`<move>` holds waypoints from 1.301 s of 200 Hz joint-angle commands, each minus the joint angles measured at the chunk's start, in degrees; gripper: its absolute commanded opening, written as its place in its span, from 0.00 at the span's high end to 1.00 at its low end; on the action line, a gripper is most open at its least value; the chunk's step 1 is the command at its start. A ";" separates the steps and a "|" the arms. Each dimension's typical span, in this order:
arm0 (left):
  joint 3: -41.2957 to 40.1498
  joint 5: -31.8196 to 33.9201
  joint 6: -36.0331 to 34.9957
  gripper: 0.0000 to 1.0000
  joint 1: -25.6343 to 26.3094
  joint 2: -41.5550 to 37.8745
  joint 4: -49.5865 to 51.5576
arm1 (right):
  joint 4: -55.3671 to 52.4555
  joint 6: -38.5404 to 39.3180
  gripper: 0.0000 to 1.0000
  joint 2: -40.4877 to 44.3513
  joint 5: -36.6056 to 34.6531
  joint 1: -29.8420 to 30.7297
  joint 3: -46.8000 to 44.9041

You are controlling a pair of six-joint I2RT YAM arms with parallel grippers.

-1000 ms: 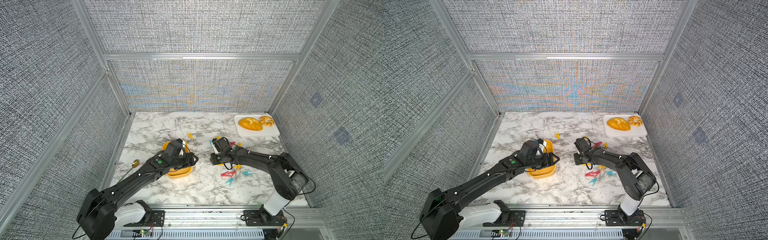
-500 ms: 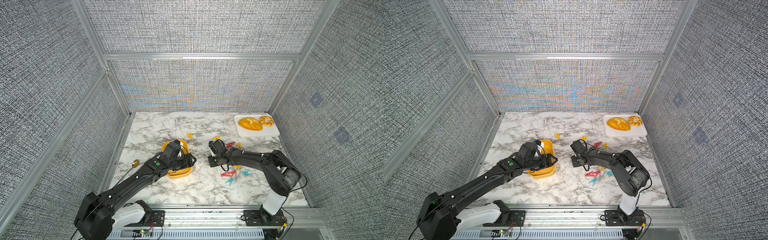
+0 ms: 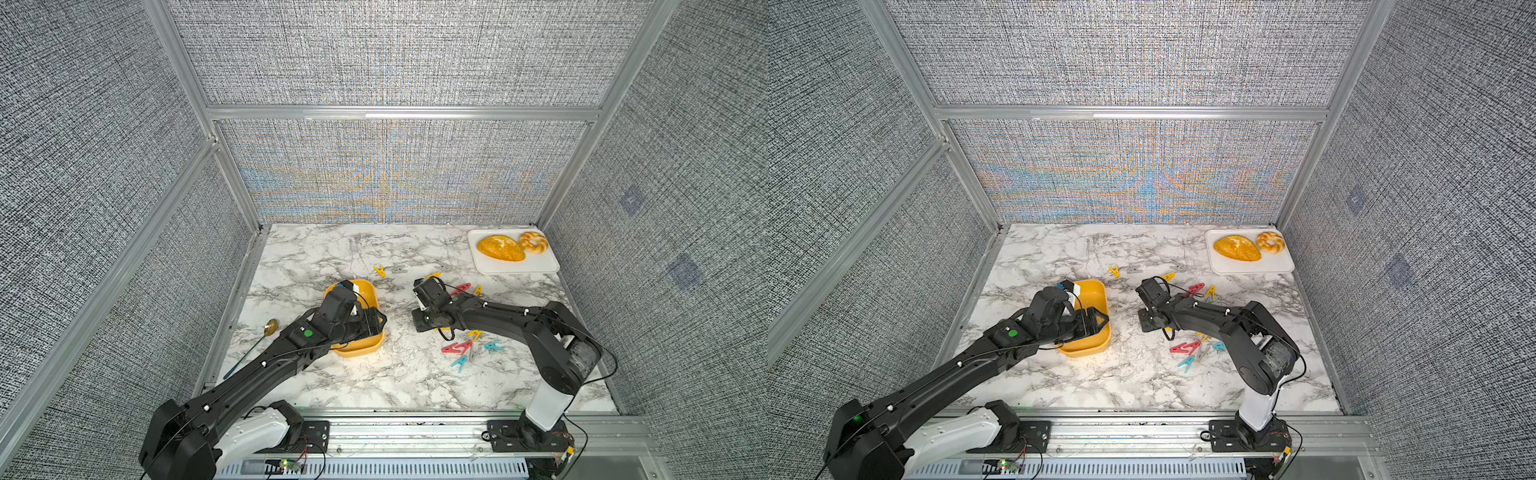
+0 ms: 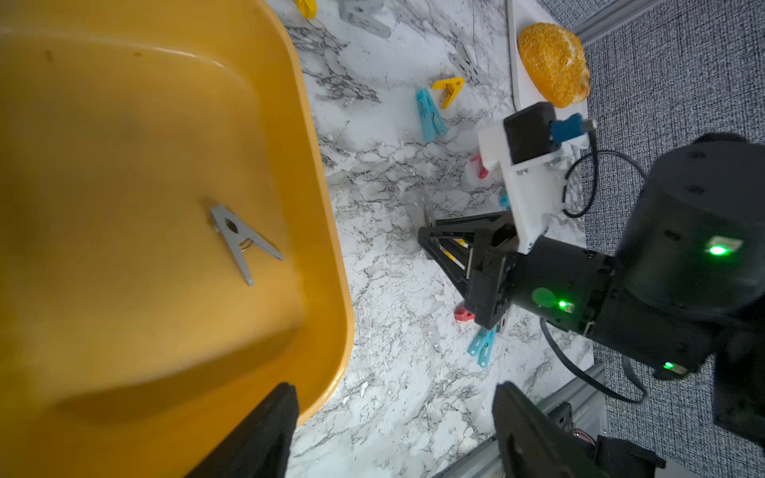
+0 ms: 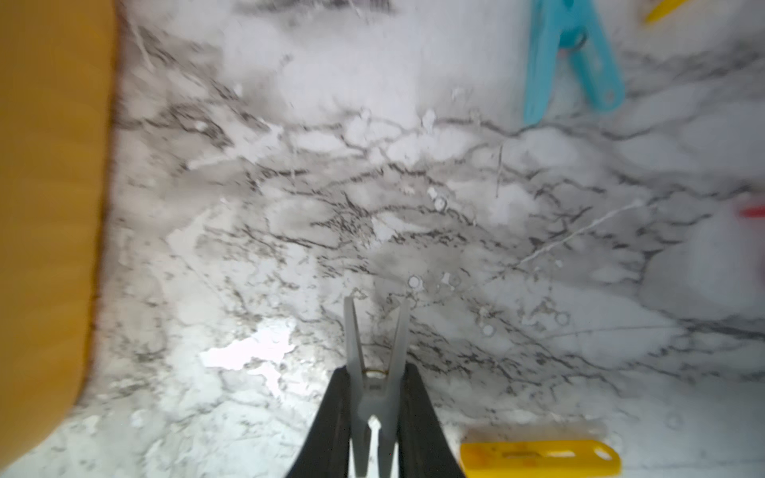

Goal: Put the clothespins into the storage box
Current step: Pick up the clothespin from the center of the board, then place the clothespin in the storage box.

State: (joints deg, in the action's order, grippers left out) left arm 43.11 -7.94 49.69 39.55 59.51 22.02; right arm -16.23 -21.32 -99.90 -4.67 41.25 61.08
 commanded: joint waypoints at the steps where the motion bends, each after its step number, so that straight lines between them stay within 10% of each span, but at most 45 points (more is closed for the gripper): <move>1: -0.14 6.29 -1.25 0.17 -1.22 -4.24 4.36 | -2.05 -0.31 0.89 2.13 0.40 1.03 3.89; 84: -4.29 7.77 -0.36 0.11 -11.14 -18.75 13.53 | -5.04 -1.35 0.85 -3.54 7.73 9.91 24.36; 138: -5.52 6.06 -0.33 0.11 -11.42 -19.26 13.92 | -4.87 -1.82 0.63 -9.60 8.71 13.49 30.37; 211: -1.51 0.84 -5.82 0.20 -10.91 -12.46 12.42 | -3.52 -1.91 0.46 -0.80 2.71 11.68 22.11; 260: 4.68 1.40 -6.80 0.21 -0.64 1.70 7.23 | -3.77 -4.17 0.47 11.49 -0.92 4.72 5.73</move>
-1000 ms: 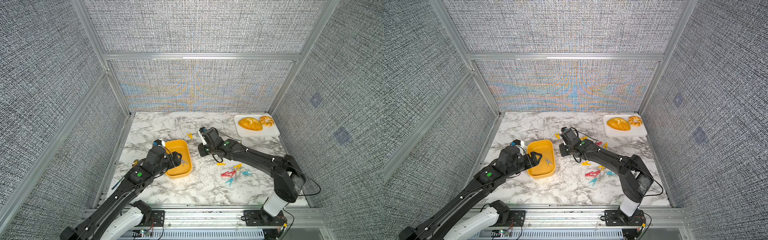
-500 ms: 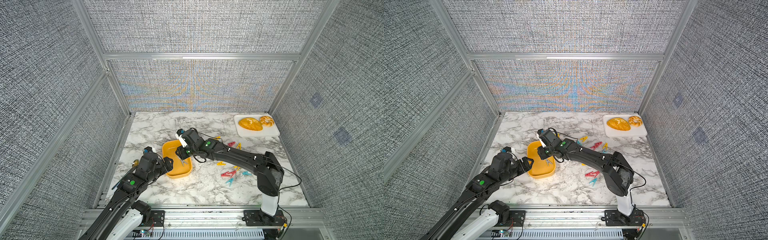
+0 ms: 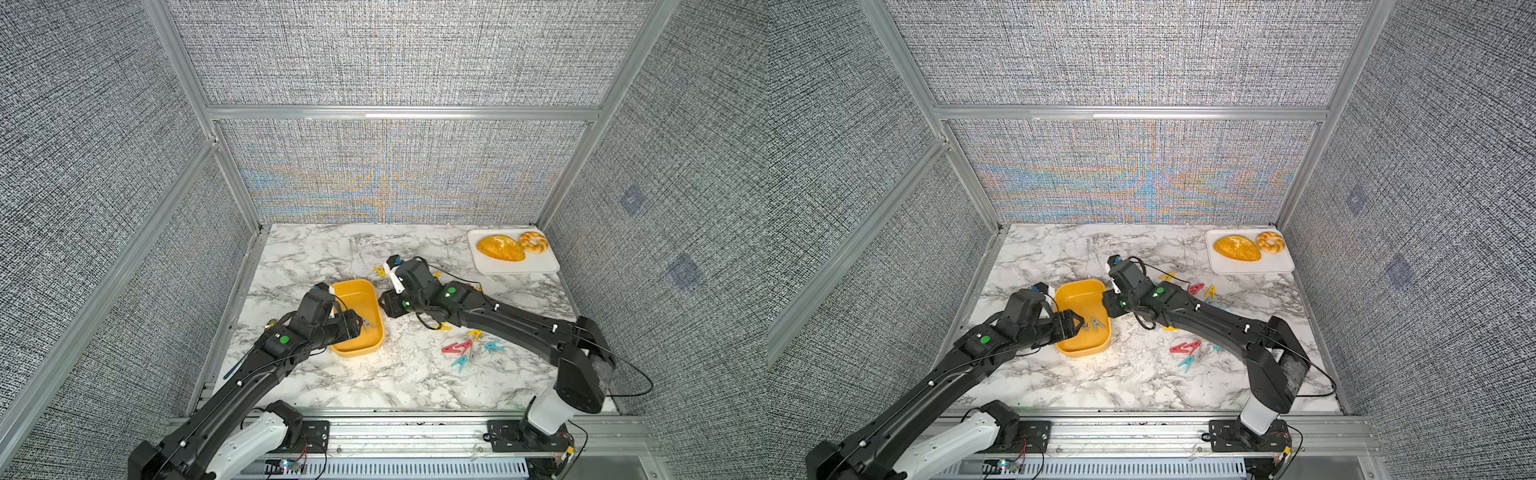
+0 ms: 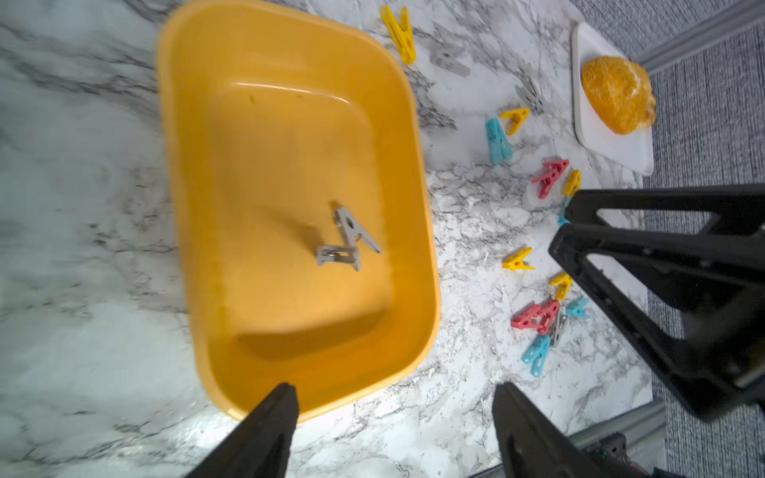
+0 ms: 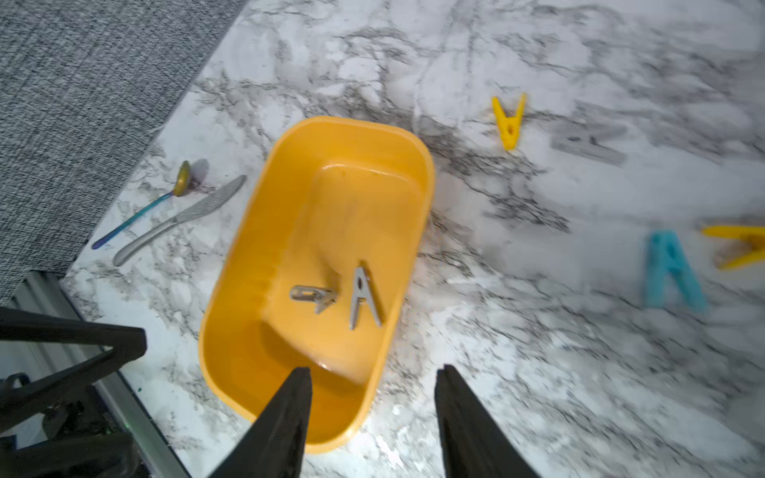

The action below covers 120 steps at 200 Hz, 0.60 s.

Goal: Put the clothespins into the storage box
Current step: Place the clothespin in the storage box.

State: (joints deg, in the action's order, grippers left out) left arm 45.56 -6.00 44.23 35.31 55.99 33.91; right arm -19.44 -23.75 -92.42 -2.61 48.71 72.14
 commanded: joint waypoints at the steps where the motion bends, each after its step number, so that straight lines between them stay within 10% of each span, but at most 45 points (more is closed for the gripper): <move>1: 2.33 -0.57 -1.38 0.21 3.70 5.51 -4.83 | -0.58 -1.79 0.47 4.27 -3.04 -2.91 -5.64; 120: 50.63 5.00 -10.47 0.36 14.25 54.57 9.62 | 2.23 -7.25 0.47 32.32 -2.90 -22.19 -32.43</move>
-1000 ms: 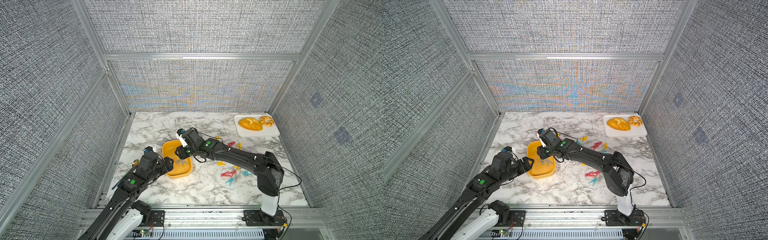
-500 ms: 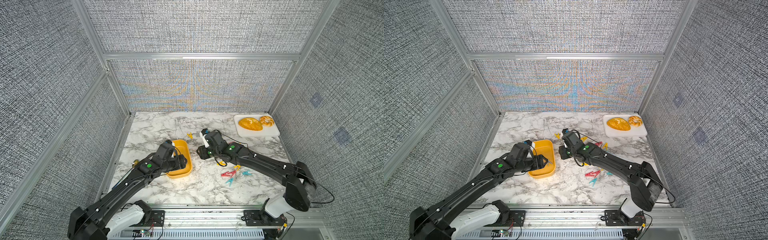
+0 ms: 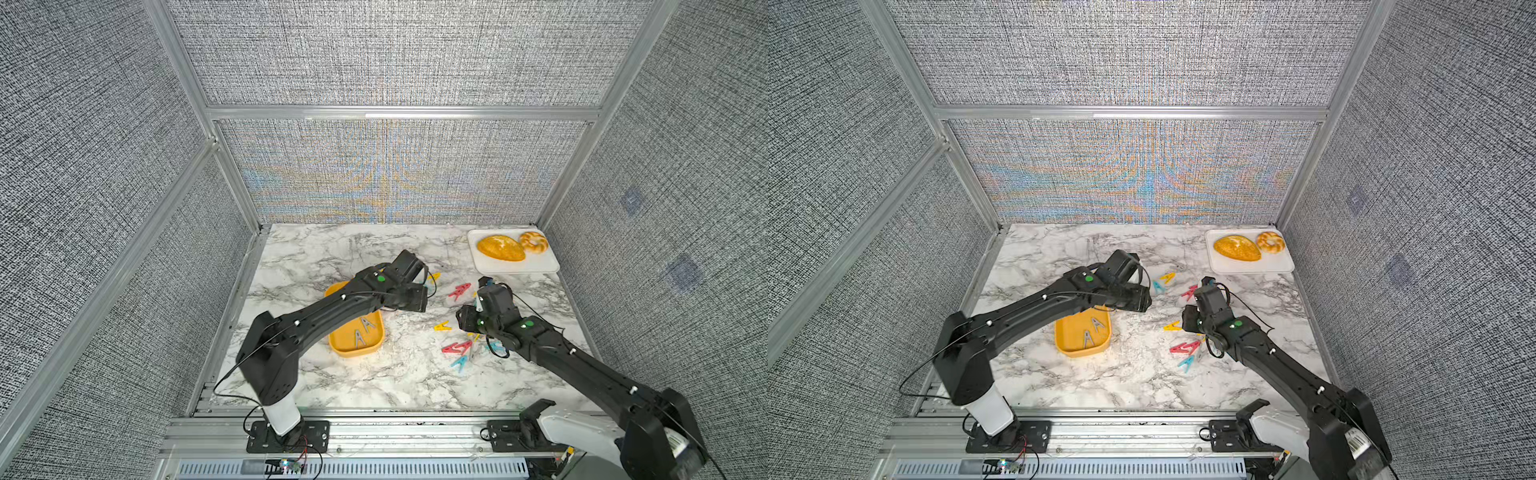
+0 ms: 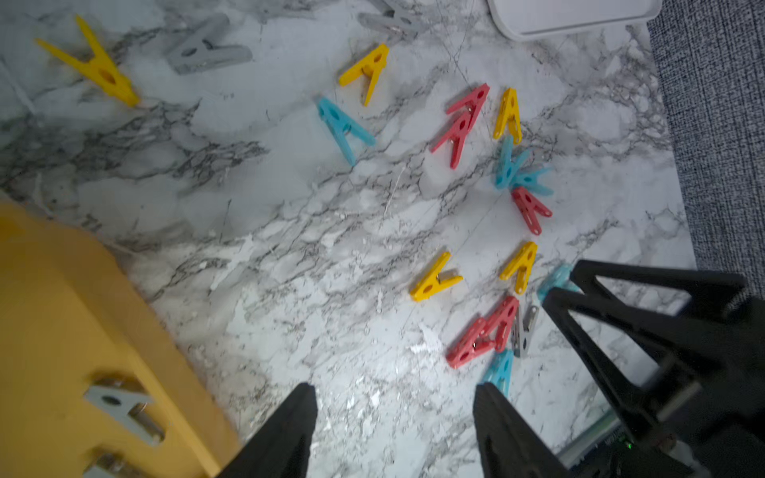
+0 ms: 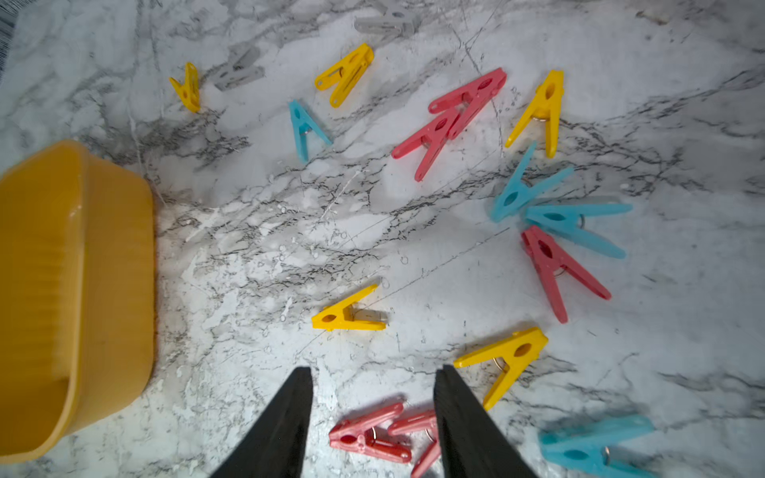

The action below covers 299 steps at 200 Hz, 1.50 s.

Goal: Put the clothespins into the storage box
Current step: Place the clothespin in the storage box, then pick up the clothespin from the center of the board.

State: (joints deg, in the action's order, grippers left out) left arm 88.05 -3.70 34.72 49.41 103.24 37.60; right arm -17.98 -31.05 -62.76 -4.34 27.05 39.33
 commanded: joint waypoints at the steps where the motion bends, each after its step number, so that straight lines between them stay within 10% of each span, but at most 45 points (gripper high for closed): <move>1: 8.65 2.68 -0.96 0.36 0.16 7.71 6.00 | 0.76 0.05 0.47 2.78 -1.23 -0.56 0.43; 86: 48.18 15.82 -0.46 0.46 -0.14 39.19 23.57 | 0.81 0.54 0.47 7.00 2.99 -0.68 1.30; 299: 53.13 14.78 8.08 0.59 -3.35 50.58 13.81 | 0.85 1.10 0.47 13.28 5.83 -0.68 -2.76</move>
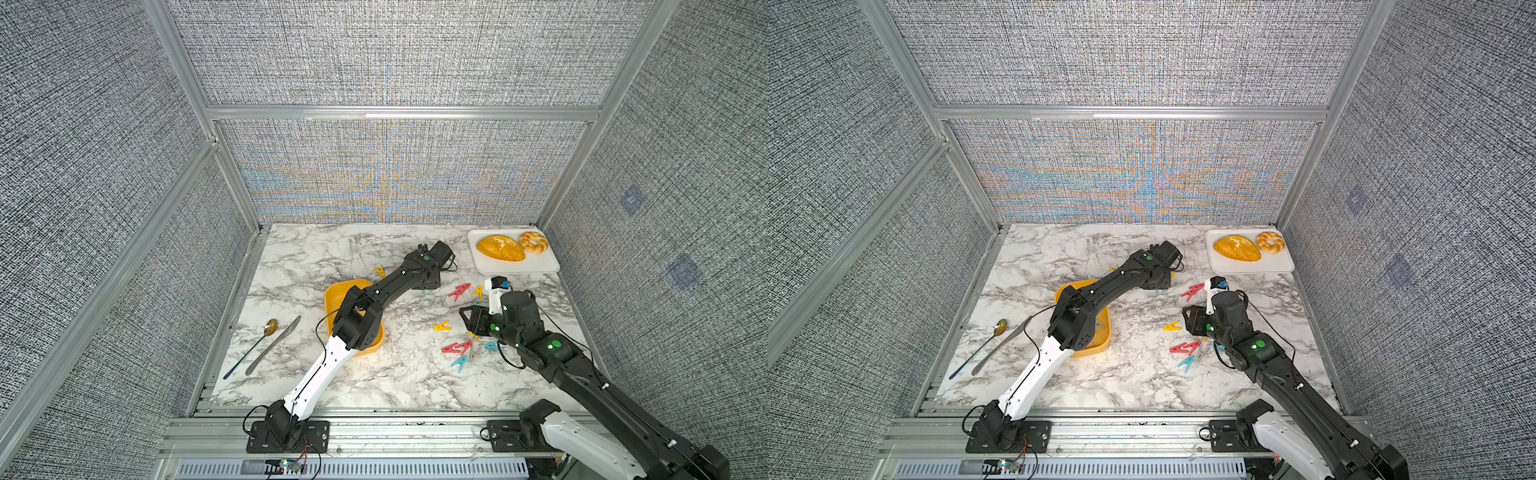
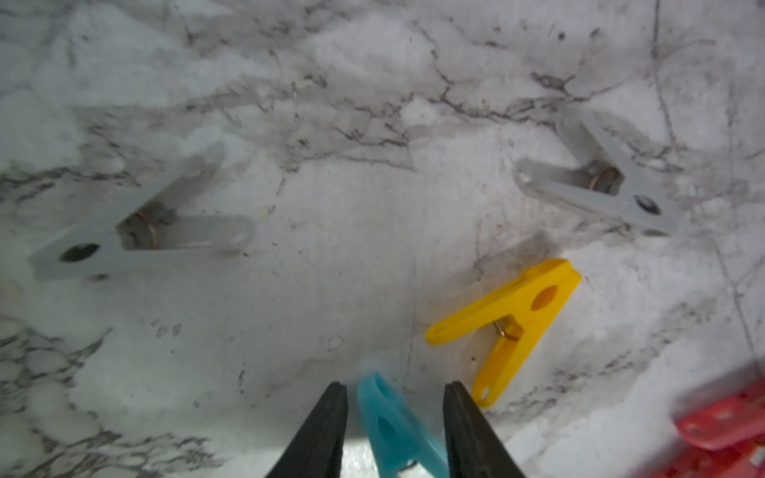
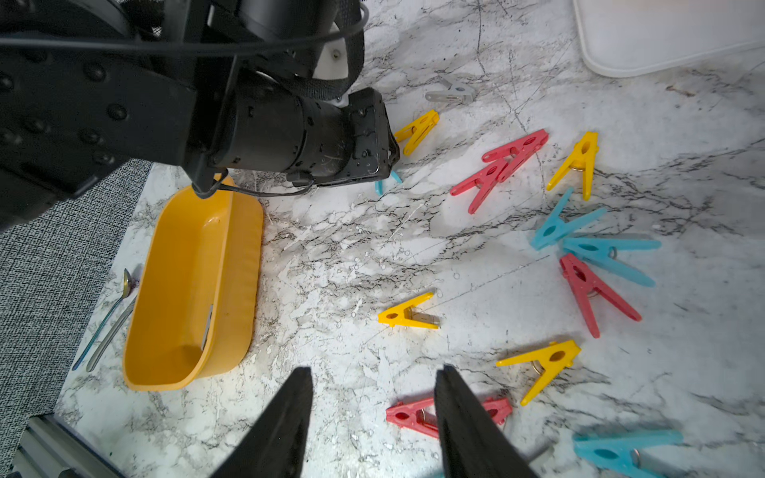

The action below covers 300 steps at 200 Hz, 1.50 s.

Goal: Put the clothespins into the storage box
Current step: Pick up the clothespin from the center of the board, then place the clothespin in the storage box.

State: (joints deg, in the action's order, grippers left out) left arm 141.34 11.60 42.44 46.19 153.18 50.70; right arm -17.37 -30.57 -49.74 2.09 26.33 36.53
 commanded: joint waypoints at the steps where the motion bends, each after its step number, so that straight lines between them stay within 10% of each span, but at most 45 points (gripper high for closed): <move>1: -0.17 -0.52 0.37 0.60 -0.14 0.63 0.72 | 0.28 0.61 0.47 0.25 -0.64 0.04 0.03; 186: -17.73 0.72 -4.34 0.81 0.12 -19.67 -1.99 | 4.40 0.95 0.47 -4.03 0.47 0.08 -3.13; 300: -70.97 10.35 -0.90 0.75 -3.00 -65.01 -7.97 | 11.56 -1.97 0.47 -17.17 1.70 4.85 -3.64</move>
State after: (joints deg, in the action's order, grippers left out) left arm 75.88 19.90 39.53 44.66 90.89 45.19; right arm -8.34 -30.61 -64.82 4.29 30.44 32.71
